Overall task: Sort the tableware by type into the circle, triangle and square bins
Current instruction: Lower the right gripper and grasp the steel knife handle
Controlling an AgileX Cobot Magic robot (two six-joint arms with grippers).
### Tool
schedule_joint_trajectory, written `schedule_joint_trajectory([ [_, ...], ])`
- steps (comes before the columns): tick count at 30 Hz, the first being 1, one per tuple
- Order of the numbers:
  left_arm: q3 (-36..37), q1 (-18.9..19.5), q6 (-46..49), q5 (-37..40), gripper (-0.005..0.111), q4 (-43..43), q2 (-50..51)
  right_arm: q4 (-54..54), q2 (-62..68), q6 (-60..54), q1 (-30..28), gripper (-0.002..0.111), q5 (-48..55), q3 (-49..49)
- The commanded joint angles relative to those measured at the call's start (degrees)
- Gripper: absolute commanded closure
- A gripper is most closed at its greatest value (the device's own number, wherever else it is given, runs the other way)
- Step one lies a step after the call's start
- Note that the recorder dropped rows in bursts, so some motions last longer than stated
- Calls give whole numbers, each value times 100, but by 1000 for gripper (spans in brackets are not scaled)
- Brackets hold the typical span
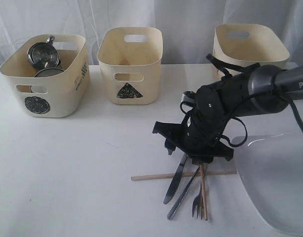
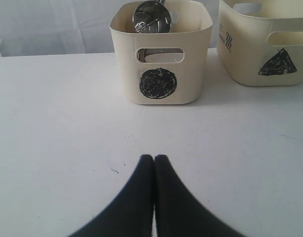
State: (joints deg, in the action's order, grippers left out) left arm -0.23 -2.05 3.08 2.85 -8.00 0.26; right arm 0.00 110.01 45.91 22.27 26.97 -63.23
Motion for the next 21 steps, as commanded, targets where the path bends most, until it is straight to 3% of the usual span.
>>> schedule_joint_trajectory([
  [1, 23, 19, -29, 13, 107, -55, -26, -258, 93, 190, -9, 53, 71, -22],
  [8, 23, 19, -29, 13, 107, -55, -26, -258, 380, 190, 1, 54, 66, -22],
  [21, 23, 19, -29, 13, 107, -55, -26, -587, 549, 165, 1, 81, 309, -12],
])
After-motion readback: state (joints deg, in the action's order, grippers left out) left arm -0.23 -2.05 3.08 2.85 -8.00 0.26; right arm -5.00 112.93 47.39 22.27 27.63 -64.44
